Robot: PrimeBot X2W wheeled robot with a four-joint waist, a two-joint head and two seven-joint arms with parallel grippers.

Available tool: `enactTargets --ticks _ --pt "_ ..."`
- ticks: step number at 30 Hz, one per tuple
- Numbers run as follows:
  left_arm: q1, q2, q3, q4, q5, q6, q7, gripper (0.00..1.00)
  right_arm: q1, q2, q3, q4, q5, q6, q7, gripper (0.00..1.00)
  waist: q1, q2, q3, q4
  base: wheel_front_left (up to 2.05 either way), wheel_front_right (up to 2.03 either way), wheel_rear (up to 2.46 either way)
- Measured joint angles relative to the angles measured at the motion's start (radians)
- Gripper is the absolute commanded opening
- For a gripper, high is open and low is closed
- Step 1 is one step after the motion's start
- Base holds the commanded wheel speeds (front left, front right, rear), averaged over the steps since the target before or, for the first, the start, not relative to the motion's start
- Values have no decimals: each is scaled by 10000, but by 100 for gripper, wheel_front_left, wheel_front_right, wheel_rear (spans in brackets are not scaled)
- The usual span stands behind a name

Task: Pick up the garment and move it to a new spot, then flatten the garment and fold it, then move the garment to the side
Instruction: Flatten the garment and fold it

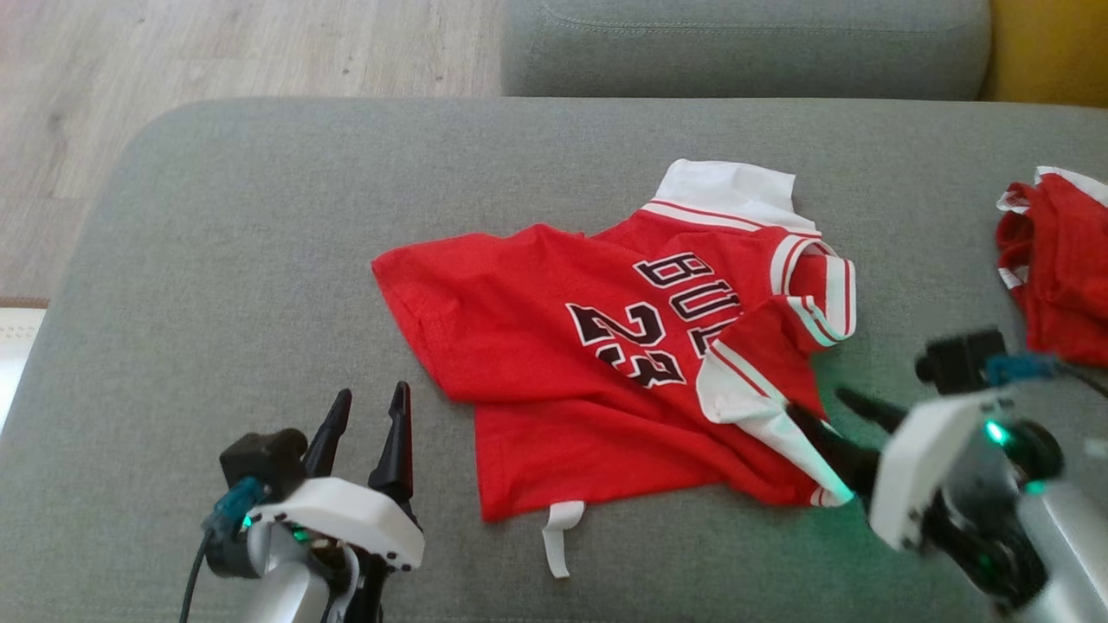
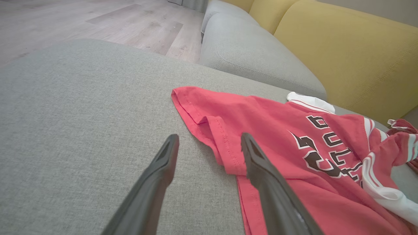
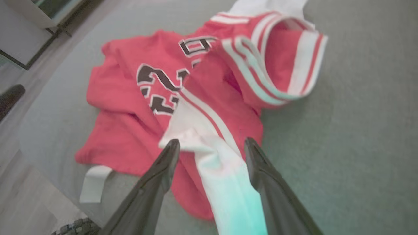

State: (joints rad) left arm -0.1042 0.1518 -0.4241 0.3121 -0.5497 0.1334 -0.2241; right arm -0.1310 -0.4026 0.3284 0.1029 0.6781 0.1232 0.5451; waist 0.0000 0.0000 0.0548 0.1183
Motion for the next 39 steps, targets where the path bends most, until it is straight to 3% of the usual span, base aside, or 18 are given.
enactTargets --ticks 4,9,25,30,34,39 --pt "-1 -8 -12 2 -4 -6 -21 100 595 -198 -155 -357 -113 0 291 100 0 0 39 61 0 0 0" --pt "-8 -15 -42 67 -4 -13 -63 100 229 -199 282 -307 -612 0 374 100 0 0 119 172 0 0 0" --pt "-34 -88 -134 178 -84 -27 -151 100 -1478 -474 1605 2180 -589 0 1248 100 0 0 350 728 0 0 0" --pt "-33 -86 -130 207 -92 -44 -153 100 -1488 -474 2056 2217 -347 0 1145 0 0 0 322 764 0 0 0" --pt "-31 -75 -123 207 -92 -38 -153 100 -1486 -472 1925 2132 -424 0 491 0 0 0 239 634 0 0 0" --pt "-10 -29 -125 201 -105 -10 -153 100 -1413 -468 897 1839 -690 0 -249 0 0 0 119 290 0 0 0"
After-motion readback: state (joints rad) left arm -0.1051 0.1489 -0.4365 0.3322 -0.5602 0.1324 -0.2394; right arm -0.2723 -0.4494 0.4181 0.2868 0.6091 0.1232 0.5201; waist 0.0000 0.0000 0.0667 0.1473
